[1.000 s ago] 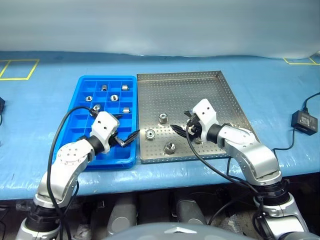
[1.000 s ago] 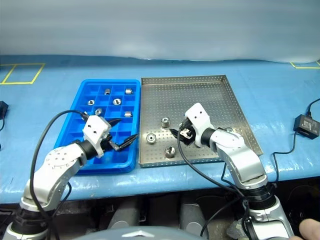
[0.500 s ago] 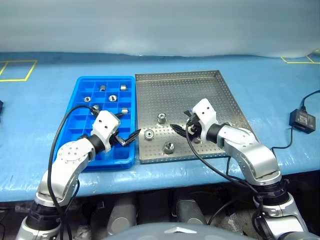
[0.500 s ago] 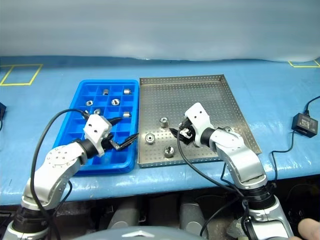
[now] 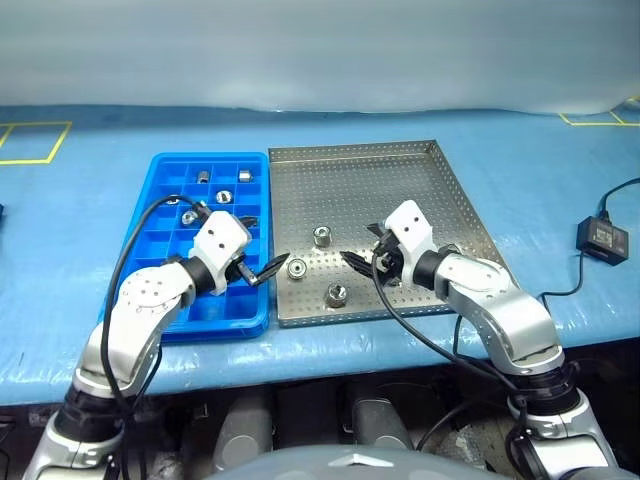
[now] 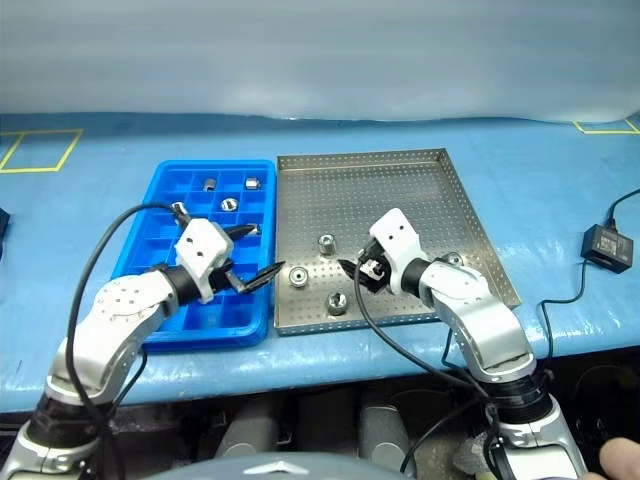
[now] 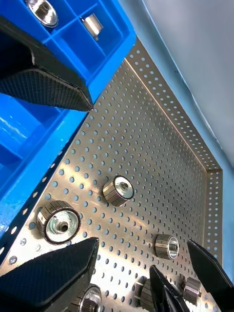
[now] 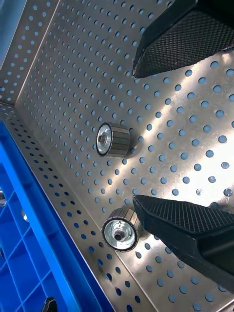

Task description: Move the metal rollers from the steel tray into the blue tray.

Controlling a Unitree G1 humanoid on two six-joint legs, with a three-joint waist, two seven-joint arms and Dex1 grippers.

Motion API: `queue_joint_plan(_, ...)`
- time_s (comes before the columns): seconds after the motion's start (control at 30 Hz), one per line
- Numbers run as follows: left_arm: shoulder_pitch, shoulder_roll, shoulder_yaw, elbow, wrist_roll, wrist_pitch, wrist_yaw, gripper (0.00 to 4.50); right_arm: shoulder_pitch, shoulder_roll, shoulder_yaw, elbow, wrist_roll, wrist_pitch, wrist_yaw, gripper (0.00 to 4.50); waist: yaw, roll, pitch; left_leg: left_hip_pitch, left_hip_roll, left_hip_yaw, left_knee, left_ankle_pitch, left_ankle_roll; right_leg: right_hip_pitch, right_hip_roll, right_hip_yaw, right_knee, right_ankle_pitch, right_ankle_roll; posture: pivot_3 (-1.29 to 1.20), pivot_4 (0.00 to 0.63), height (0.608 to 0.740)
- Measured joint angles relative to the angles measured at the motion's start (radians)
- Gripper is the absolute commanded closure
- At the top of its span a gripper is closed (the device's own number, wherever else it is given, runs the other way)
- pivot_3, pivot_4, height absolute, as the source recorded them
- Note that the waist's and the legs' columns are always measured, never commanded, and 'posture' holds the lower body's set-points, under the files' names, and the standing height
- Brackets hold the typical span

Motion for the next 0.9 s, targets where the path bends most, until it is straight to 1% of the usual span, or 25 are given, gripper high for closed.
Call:
queue_joint_plan(0.1,-0.085,0.031,-0.080,0.033,0.027,0.000,-0.067,0.00,0.008,0.010,0.001,-0.006,-0.001,-0.010,-0.006,0.49,-0.005,0.000,0.000,0.000,0.000,0.001,0.000,0.000,0.000,0.000,0.000,0.001,0.000,0.000,0.000,-0.06,0.150,0.740)
queue_joint_plan(0.2,-0.168,0.068,-0.174,0.110,0.072,-0.001,-0.149,0.00,0.024,0.022,0.004,-0.017,-0.001,-0.016,-0.024,0.49,-0.013,0.000,0.000,0.000,-0.002,0.001,-0.001,0.000,0.000,-0.001,0.001,0.001,0.000,0.000,0.000,-0.09,0.150,0.740)
queue_joint_plan(0.27,-0.210,0.083,-0.216,0.158,0.105,0.000,-0.192,0.00,0.036,0.032,0.005,-0.028,-0.002,-0.019,-0.039,0.49,-0.020,0.001,0.000,0.000,-0.002,0.001,-0.002,0.000,0.000,-0.002,0.001,0.002,0.000,0.000,0.000,-0.11,0.150,0.740)
queue_joint_plan(0.4,-0.281,0.104,-0.299,0.240,0.188,-0.001,-0.238,0.00,0.065,0.056,0.006,-0.049,-0.005,-0.034,-0.065,0.49,-0.033,0.001,0.000,-0.001,-0.003,0.002,-0.002,0.000,0.000,-0.003,0.001,0.003,0.000,0.000,0.000,-0.15,0.150,0.740)
queue_joint_plan(0.53,-0.326,0.101,-0.329,0.298,0.235,-0.002,-0.281,0.00,0.098,0.085,0.009,-0.069,-0.006,-0.036,-0.093,0.49,-0.046,0.001,0.000,-0.001,-0.003,0.002,-0.002,0.000,0.000,-0.002,0.001,0.003,0.000,0.000,0.001,-0.17,0.150,0.740)
queue_joint_plan(0.7,-0.348,0.085,-0.377,0.317,0.272,-0.003,-0.331,0.00,0.115,0.096,0.019,-0.086,-0.012,-0.036,-0.111,0.49,-0.063,0.001,0.000,-0.001,-0.004,0.002,-0.002,0.000,0.001,-0.002,0.000,0.004,0.000,0.000,0.001,-0.19,0.150,0.740)
queue_joint_plan(0.9,-0.357,0.074,-0.386,0.338,0.300,-0.003,-0.372,0.00,0.122,0.104,0.019,-0.086,-0.018,-0.038,-0.128,0.49,-0.072,0.001,-0.001,0.000,-0.004,0.001,-0.001,0.000,0.001,-0.002,0.000,0.004,0.002,0.000,0.001,-0.19,0.150,0.740)
